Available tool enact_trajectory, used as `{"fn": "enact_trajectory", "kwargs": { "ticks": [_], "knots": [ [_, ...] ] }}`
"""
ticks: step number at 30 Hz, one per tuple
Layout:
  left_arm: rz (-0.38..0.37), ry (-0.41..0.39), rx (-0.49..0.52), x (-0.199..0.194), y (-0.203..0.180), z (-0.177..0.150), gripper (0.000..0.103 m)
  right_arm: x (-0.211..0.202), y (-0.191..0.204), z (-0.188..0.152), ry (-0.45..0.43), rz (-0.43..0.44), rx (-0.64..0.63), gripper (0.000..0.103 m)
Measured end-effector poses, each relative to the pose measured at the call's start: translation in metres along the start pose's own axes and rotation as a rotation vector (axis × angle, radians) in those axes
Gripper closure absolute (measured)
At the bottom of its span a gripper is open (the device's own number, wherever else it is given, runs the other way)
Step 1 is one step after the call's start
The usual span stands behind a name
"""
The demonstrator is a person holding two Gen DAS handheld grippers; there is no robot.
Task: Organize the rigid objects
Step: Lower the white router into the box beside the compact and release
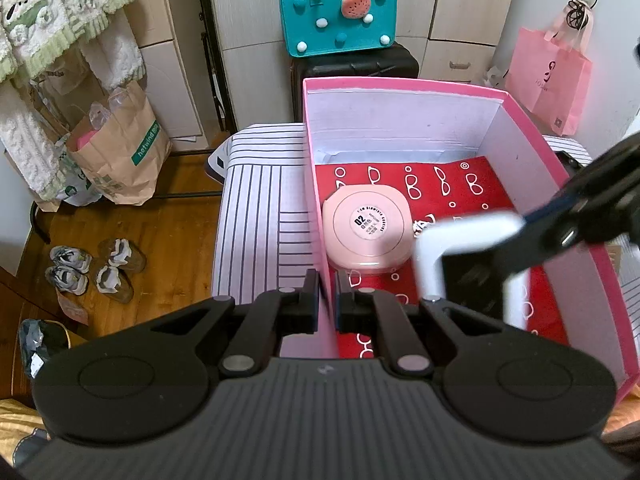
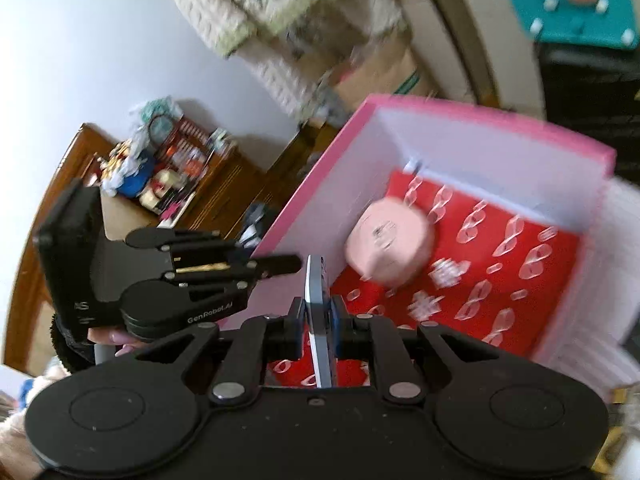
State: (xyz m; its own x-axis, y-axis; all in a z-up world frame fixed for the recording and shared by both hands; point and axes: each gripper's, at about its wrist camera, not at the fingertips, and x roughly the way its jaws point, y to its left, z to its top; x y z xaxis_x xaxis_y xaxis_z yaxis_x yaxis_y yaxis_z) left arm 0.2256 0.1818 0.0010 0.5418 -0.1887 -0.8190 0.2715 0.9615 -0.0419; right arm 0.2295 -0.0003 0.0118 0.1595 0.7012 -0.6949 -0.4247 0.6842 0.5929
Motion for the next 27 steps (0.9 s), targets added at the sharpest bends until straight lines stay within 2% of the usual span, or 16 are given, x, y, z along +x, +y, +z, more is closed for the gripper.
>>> {"fn": "enact_trajectory", "kwargs": {
  "ticks": [5, 7, 10, 14, 18, 22, 27],
  "knots": [
    [-0.003, -0.002, 0.003, 0.000, 0.001, 0.000, 0.097, 0.033, -0.003, 0.002, 0.044, 0.086, 0.064, 0.087],
    [-0.003, -0.005, -0.002, 0.001, 0.003, 0.000, 0.097, 0.042, -0.005, 0.003, 0.047, 0.092, 0.097, 0.086],
    [-0.025, -0.004, -0.024, 0.001, 0.007, 0.000, 0.096, 0.053, -0.007, 0.001, 0.054, 0.063, 0.112, 0.087],
    [-0.015, -0.010, -0.013, 0.000, 0.004, -0.001, 0.096, 0.057, -0.014, 0.005, 0.038, 0.009, 0.133, 0.086],
    [-0.016, -0.009, -0.018, 0.000, 0.005, -0.001, 0.096, 0.060, -0.012, 0.004, 0.044, -0.074, 0.095, 0.083],
    [-0.012, -0.009, -0.016, -0.001, 0.006, 0.000, 0.096, 0.061, -0.011, 0.004, 0.077, -0.089, 0.085, 0.081],
    [-0.010, -0.011, -0.021, 0.000, 0.007, -0.002, 0.096, 0.070, 0.000, 0.004, 0.095, -0.225, -0.002, 0.071]
  ]
}}
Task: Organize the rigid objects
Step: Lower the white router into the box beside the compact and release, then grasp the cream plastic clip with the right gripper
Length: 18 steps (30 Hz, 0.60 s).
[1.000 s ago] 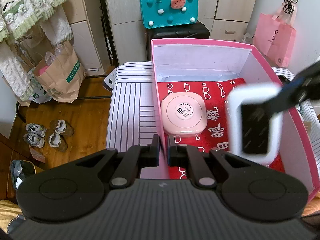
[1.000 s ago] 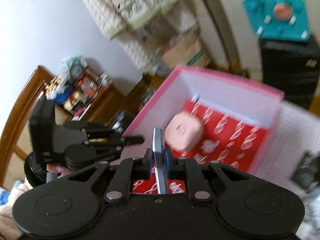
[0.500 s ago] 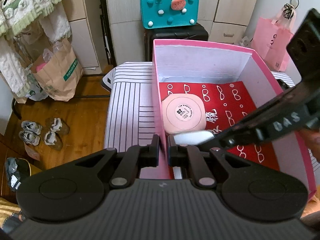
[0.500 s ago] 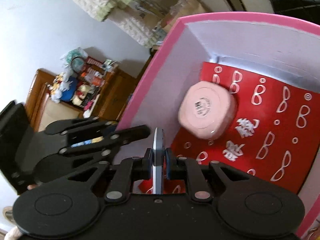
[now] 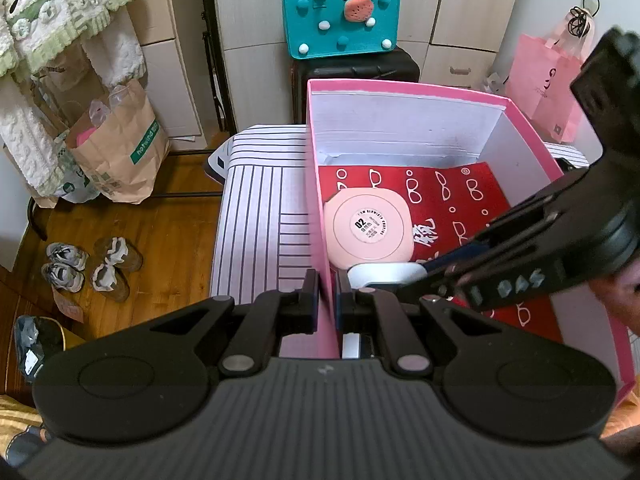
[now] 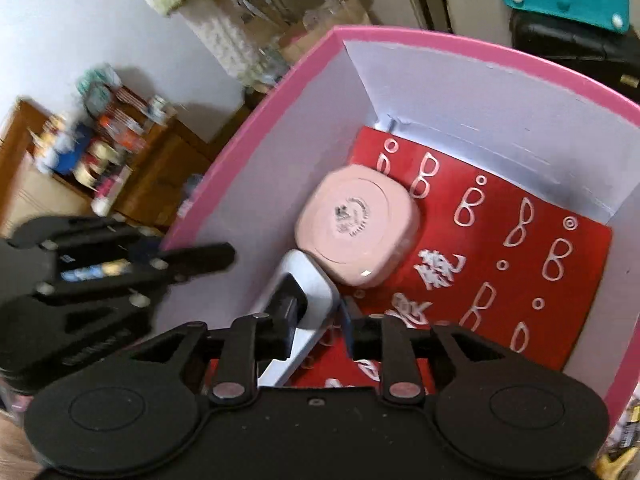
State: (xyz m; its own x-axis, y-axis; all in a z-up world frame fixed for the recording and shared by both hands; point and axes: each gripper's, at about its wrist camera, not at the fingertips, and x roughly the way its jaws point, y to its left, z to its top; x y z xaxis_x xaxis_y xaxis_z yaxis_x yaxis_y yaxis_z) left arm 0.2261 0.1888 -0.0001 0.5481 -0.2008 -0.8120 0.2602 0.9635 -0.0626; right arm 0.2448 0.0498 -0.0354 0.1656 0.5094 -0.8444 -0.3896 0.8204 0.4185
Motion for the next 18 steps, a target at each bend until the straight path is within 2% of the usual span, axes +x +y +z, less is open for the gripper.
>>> {"fn": "enact_trajectory", "kwargs": {
  "ticks": [3, 6, 8, 10, 13, 18],
  "knots": [
    [0.000, -0.001, -0.005, 0.001, 0.000, 0.000, 0.096, -0.006, 0.003, -0.003, -0.006, -0.032, -0.025, 0.071],
    [-0.001, -0.001, -0.003, 0.001, -0.002, 0.000, 0.096, -0.036, 0.007, -0.009, -0.101, -0.099, -0.111, 0.069],
    [0.001, -0.002, -0.004, 0.001, -0.002, 0.001, 0.096, -0.061, 0.002, -0.015, -0.164, -0.083, -0.105, 0.068],
    [0.003, -0.004, -0.006, 0.002, -0.002, 0.001, 0.096, -0.086, -0.002, -0.025, -0.216, -0.089, -0.123, 0.067],
    [0.006, -0.007, -0.002, 0.002, -0.004, 0.000, 0.096, -0.118, -0.010, -0.047, -0.284, -0.157, -0.138, 0.065],
    [0.004, -0.009, -0.002, 0.002, -0.004, -0.001, 0.096, -0.159, -0.035, -0.089, -0.370, -0.241, -0.095, 0.064]
  ]
}}
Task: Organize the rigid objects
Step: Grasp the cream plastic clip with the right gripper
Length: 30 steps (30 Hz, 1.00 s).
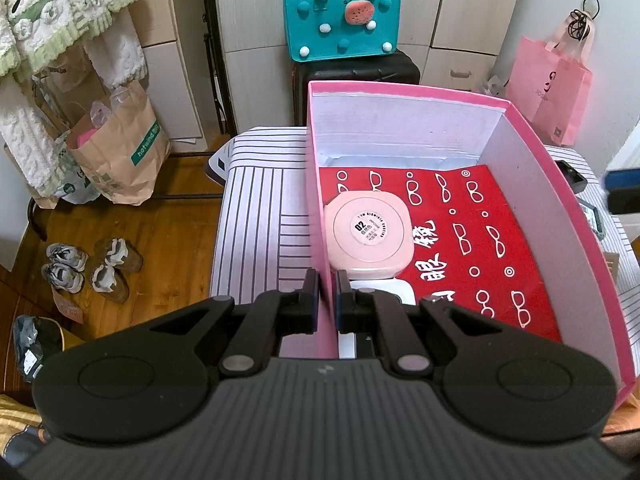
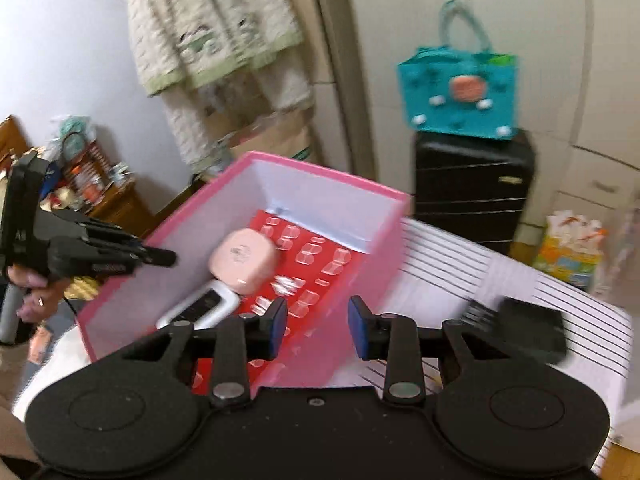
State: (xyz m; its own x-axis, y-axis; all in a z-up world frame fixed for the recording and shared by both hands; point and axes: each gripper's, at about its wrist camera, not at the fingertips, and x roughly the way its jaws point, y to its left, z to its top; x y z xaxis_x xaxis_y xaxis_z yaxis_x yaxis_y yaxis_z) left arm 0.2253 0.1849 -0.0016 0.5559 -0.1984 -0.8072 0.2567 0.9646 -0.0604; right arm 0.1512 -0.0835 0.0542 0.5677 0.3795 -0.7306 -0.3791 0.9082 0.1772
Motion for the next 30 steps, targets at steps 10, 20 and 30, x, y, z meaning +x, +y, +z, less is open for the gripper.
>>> {"fn": "enact_trajectory", "kwargs": {
  "ticks": [10, 20, 30],
  "knots": [
    [0.008, -0.013, -0.019, 0.000, 0.000, -0.002, 0.096, -0.023, -0.047, -0.086, 0.012, -0.152, 0.075, 0.058],
    [0.006, -0.020, -0.041, 0.000, 0.000, -0.002, 0.097, 0.000, -0.072, -0.126, 0.033, -0.128, 0.241, 0.053],
    [0.003, -0.022, -0.058, -0.002, 0.002, -0.004, 0.097, 0.036, -0.071, -0.118, 0.107, -0.130, 0.283, 0.046]
  ]
}}
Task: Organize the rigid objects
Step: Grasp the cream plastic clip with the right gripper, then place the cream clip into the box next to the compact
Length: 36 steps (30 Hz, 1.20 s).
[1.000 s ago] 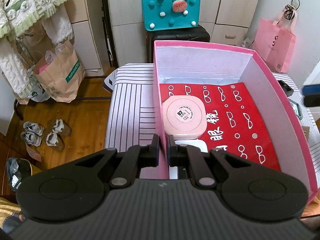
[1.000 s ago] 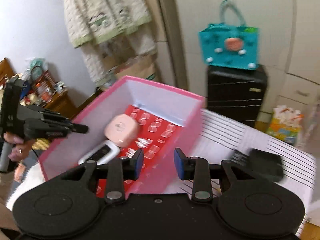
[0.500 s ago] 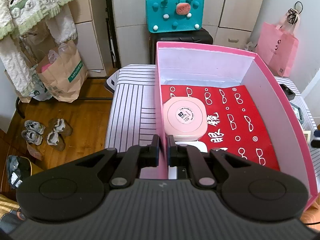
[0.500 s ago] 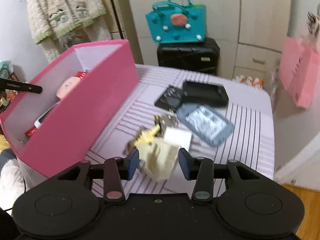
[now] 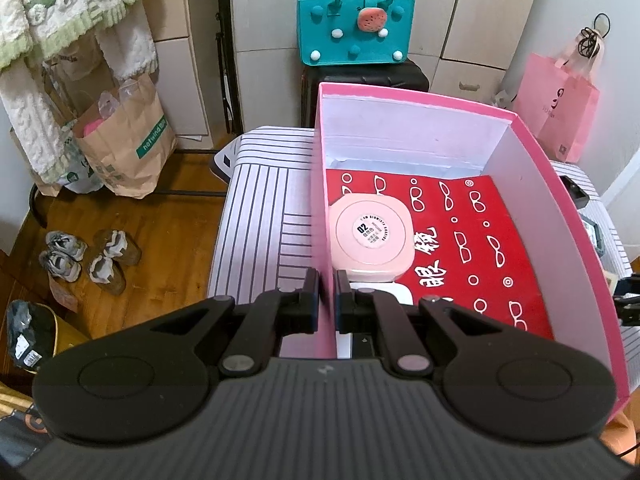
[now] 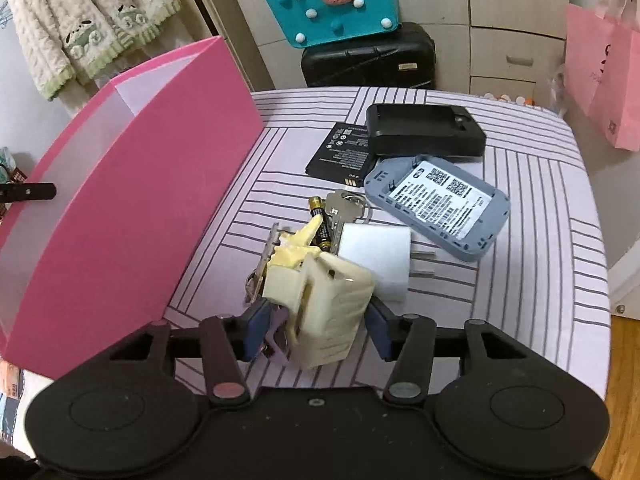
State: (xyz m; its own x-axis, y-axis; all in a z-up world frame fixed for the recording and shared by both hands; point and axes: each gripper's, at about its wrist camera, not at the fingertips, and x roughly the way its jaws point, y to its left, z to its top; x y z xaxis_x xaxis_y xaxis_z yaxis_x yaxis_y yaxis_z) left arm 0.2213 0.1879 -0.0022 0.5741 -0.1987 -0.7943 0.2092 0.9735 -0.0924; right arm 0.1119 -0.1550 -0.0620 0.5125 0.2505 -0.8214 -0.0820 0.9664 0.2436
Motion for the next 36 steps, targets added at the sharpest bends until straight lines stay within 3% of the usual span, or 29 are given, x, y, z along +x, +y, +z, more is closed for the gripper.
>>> {"fn": "enact_trajectory", "kwargs": {
  "ticks": [2, 4, 5, 11, 17, 21, 29, 36],
  "knots": [
    [0.000, -0.001, -0.003, -0.001, 0.000, -0.001, 0.097, -0.001, -0.001, -0.001, -0.021, -0.010, 0.006, 0.049],
    [0.000, 0.000, 0.002, -0.001, 0.000, -0.001, 0.097, -0.003, -0.005, -0.001, -0.028, 0.002, 0.030, 0.064],
    [0.000, -0.001, 0.003, -0.001, 0.000, -0.001, 0.097, -0.005, -0.008, 0.000, -0.026, 0.011, 0.042, 0.066],
    [-0.002, 0.000, 0.001, -0.002, 0.002, -0.001, 0.097, -0.020, -0.013, 0.002, -0.029, 0.086, 0.090, 0.066],
    [-0.002, -0.001, 0.007, -0.003, 0.001, -0.002, 0.097, -0.040, 0.000, 0.010, -0.052, 0.153, 0.068, 0.066],
    [-0.004, -0.003, 0.011, -0.003, 0.000, -0.001, 0.097, -0.055, 0.016, 0.025, -0.058, 0.242, 0.043, 0.066],
    [-0.006, 0.001, 0.013, -0.002, -0.002, 0.000, 0.096, -0.078, 0.077, 0.071, -0.028, 0.355, -0.149, 0.066],
    [-0.013, 0.011, 0.018, -0.001, -0.002, 0.004, 0.096, -0.050, 0.133, 0.095, 0.020, 0.368, -0.332, 0.066]
  ]
}}
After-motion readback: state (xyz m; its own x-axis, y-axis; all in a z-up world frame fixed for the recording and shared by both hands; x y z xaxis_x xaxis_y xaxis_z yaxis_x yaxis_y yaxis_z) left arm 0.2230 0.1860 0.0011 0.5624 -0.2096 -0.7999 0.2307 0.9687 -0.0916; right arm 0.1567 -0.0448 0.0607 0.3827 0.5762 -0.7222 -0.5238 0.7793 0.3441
